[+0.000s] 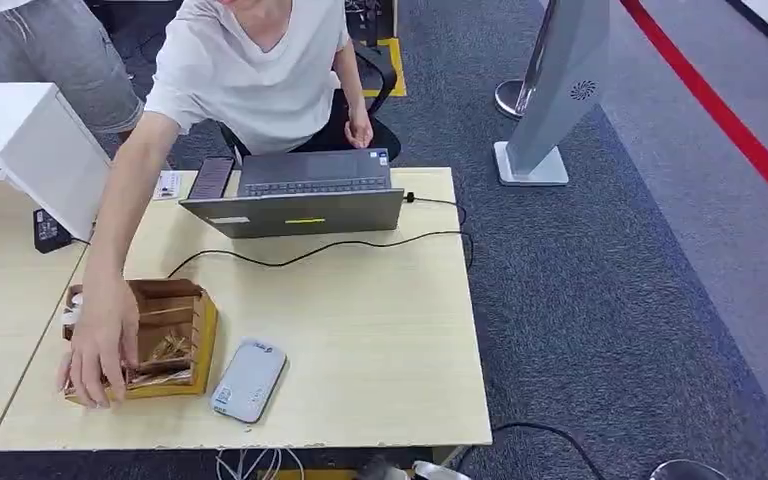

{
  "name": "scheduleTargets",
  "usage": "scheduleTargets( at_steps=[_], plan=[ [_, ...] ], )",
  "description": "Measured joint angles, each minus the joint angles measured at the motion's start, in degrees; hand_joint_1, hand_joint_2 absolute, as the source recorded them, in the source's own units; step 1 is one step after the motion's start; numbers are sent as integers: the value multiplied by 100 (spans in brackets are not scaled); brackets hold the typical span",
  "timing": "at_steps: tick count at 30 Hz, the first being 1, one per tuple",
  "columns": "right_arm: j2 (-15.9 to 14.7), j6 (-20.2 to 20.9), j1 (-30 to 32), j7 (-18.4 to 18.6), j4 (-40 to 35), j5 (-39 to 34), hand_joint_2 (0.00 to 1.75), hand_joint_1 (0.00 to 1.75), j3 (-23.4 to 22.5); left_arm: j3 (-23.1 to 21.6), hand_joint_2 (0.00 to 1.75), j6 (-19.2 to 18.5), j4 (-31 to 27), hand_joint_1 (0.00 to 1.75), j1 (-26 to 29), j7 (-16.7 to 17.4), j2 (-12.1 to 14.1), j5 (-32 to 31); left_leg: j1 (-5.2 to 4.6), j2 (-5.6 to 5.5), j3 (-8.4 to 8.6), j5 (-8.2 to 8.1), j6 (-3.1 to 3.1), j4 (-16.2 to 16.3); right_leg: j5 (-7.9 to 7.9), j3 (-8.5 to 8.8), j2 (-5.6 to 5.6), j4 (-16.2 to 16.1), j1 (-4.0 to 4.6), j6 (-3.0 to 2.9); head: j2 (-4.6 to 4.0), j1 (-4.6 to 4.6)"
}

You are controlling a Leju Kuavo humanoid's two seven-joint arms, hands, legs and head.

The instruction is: Pass the card to the sensor for recognition and then transmit it.

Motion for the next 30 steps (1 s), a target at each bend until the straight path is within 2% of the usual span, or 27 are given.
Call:
scheduleTargets(
  at_steps=[3, 6, 15, 16, 22, 23, 30],
  plan=[
    [0, 26, 19, -72, -9, -49, 175, 0, -59, -272, 175, -248, 65, 0, 35, 177, -404, -467, -2, -3, 0, 5, 7, 1, 2, -6, -3, -1, 0, 2, 0, 4],
    [-22, 9, 71, -64, -9, -330, 175, 0, -263, -608, 175, -322, 87, 0, 93, 230, -638, -541, 4, 2, 1, 5, 6, 2, 5, -2, 1, -1, 2, 4, 0, 17],
    [-164, -131, 411, 19, -7, -1266, 175, 0, -1415, -1572, 175, -374, 87, 0, 282, 335, -830, -521, 7, 0, 1, 4, 5, 1, -2, -15, 0, 2, 6, -2, 0, 7],
    [-182, -144, 462, 39, -7, -1362, 0, 0, -1552, -1689, 175, -376, 87, 0, 302, 350, -836, -512, 7, 0, 1, 4, 5, 1, -3, -15, 0, 2, 6, -1, 0, 6],
    [-358, -290, 965, 122, -44, -1986, 0, 0, -2478, -2382, 175, -411, 76, 0, 441, 446, -867, -475, 5, -4, 0, 0, 7, 1, -12, 0, -3, 1, 6, 6, 0, 9],
    [-385, -323, 1068, 129, -55, -2078, 0, 0, -2617, -2477, 0, -420, 76, 0, 464, 449, -869, -473, 4, -5, 0, -2, 9, 1, -12, 2, -4, 1, 6, 7, 0, 8],
    [-487, -483, 1729, 227, -179, -2793, 0, 0, -3703, -3247, 0, -455, -33, 0, 628, 540, -886, -449, 6, -13, 3, -10, 6, 1, -18, 6, -11, 1, 6, 10, 0, 4]
  ],
)
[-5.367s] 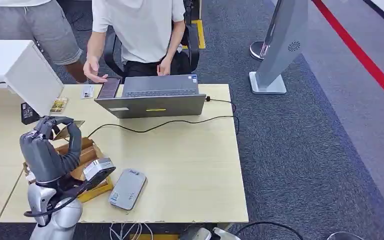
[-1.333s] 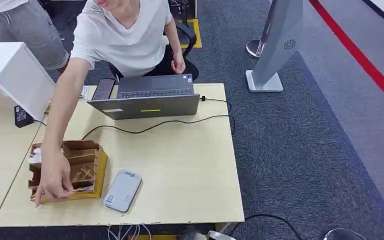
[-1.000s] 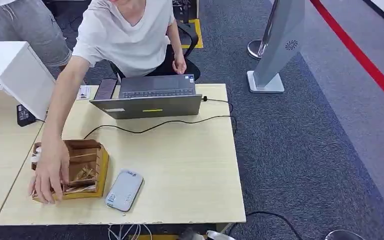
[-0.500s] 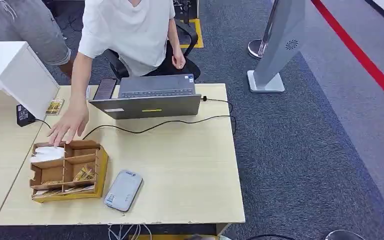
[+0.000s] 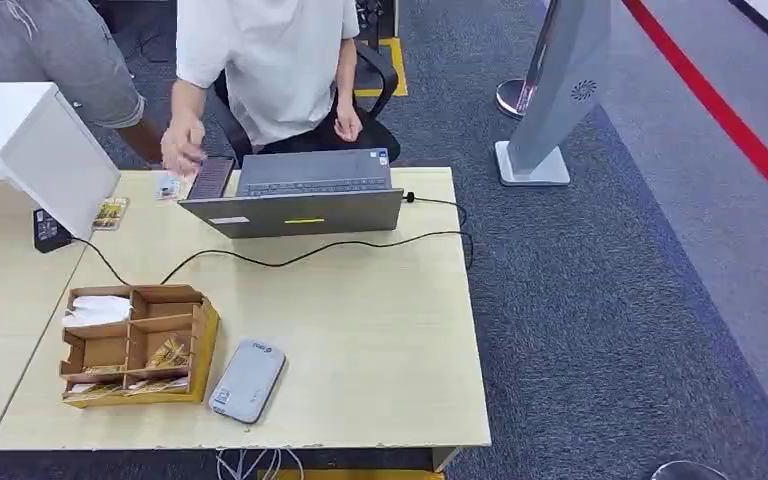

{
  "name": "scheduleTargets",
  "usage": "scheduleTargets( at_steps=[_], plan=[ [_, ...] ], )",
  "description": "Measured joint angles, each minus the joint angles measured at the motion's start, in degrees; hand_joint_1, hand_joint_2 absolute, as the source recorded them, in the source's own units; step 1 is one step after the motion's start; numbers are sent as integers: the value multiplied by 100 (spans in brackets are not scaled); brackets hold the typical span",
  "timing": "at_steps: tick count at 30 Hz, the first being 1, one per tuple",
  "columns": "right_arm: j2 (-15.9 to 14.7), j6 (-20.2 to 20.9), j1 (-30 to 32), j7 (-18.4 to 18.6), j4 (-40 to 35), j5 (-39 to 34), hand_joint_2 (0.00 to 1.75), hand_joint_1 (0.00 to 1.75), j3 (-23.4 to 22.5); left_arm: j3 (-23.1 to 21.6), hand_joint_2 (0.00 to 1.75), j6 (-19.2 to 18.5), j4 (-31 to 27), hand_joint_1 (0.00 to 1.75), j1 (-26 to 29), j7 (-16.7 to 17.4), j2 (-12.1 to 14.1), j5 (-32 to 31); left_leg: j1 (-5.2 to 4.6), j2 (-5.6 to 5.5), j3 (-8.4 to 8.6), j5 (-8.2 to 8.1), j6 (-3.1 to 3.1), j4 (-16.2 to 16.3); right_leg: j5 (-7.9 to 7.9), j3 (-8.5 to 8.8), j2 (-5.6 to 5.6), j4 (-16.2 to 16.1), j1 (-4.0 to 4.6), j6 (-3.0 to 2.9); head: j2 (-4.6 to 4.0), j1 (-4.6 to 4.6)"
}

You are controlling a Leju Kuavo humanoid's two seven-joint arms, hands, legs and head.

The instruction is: Pass the card to the sensor for recognition and then transmit it.

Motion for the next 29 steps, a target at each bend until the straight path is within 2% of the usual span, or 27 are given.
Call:
scheduleTargets(
  at_steps=[16, 17, 18, 19, 22, 29],
  plan=[
    [-306, -358, 652, 83, -336, -1647, 0, 0, -2560, -1816, 0, -92, -341, 0, 375, 210, -52, 94, -6, 0, 21, -9, 8, 0, -5, 12, -8, -5, 0, 5, 0, -4],
    [-341, -363, 682, 107, -354, -1744, 0, 0, -2722, -1931, 0, -105, -356, 28, 395, 221, -55, 96, -7, -1, 22, -11, 11, 0, -5, 14, -8, -6, 0, 6, 0, -2],
    [-384, -385, 729, 120, -365, -1851, 0, 0, -2866, -2032, 0, -107, -378, 175, 418, 227, -59, 98, -7, -2, 22, -12, 14, 0, -8, 16, -22, -7, 0, 11, 0, -2],
    [-413, -406, 745, 131, -396, -1943, 0, 175, -3010, -2129, 0, -109, -396, 175, 446, 245, -61, 105, -7, 0, 25, -12, 14, 1, -8, 15, -18, -8, 0, 11, 0, 9],
    [-542, -468, 979, 227, -409, -2264, 0, 175, -3473, -2461, 0, -125, -459, 175, 510, 282, -74, 116, -12, -29, 30, -18, 22, 1, -24, 40, -30, -8, -5, 33, 0, -4],
    [-748, -627, 1396, 308, -450, -2970, 0, 175, -4389, -3108, 0, -175, -564, 175, 632, 385, -92, 166, -15, -31, 39, -35, 28, 1, -38, 48, -32, -9, -5, 38, 0, 0]
  ],
)
